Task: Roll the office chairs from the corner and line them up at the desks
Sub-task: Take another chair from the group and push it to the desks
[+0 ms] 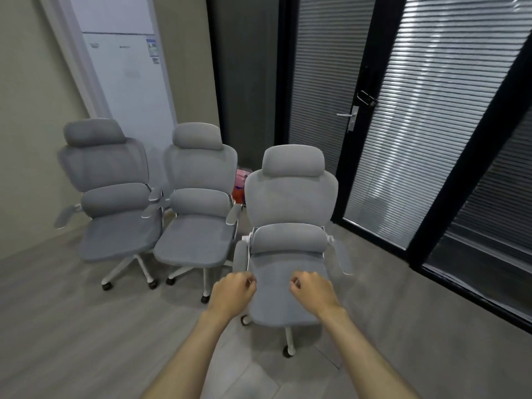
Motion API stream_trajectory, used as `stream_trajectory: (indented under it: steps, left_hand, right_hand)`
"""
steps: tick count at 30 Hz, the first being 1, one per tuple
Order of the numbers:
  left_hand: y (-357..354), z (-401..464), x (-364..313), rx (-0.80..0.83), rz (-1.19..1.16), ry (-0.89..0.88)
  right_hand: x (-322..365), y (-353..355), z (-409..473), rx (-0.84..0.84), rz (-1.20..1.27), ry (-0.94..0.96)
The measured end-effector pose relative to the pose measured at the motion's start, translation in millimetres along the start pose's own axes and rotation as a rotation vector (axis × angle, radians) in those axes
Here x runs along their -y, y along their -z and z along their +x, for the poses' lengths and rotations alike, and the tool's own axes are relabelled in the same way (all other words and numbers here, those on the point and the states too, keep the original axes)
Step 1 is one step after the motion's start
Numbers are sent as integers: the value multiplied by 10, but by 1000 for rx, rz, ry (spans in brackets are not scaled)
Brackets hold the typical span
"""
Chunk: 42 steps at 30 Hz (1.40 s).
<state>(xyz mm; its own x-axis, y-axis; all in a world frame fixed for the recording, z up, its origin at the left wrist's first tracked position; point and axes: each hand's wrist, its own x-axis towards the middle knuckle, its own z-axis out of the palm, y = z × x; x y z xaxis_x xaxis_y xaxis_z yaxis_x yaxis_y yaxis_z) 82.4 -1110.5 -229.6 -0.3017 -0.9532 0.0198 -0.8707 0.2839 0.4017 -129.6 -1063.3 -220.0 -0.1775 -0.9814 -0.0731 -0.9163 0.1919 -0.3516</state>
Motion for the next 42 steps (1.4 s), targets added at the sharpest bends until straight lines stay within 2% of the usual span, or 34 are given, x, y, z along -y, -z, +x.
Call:
stream_trajectory:
  steps: [7,13,21,25,29,34,42]
  left_hand:
    - [289,1651,94,-11,26,-33]
    - [373,2949,269,79,2,-43]
    - [358,4790,426,127,-184,-79]
    - [328,5665,364,87,-247,-164]
    - [330,6415,117,21,-327,-168]
    - [39,7102,59,192,-531,-109]
    - [-241,7032,90,130,-704,-222]
  right_hand:
    - [20,301,1498,-38,5,-25]
    - [103,394,2647,-34,1,-26]
    - [354,645,4286,-42,16,-118]
    - [354,694,4886,-29,48,-164]
    - [312,743,5346,-74,87,-162]
    - [196,723,5605,-105,163,-217]
    - [-56,539,5490,-174,287,-311]
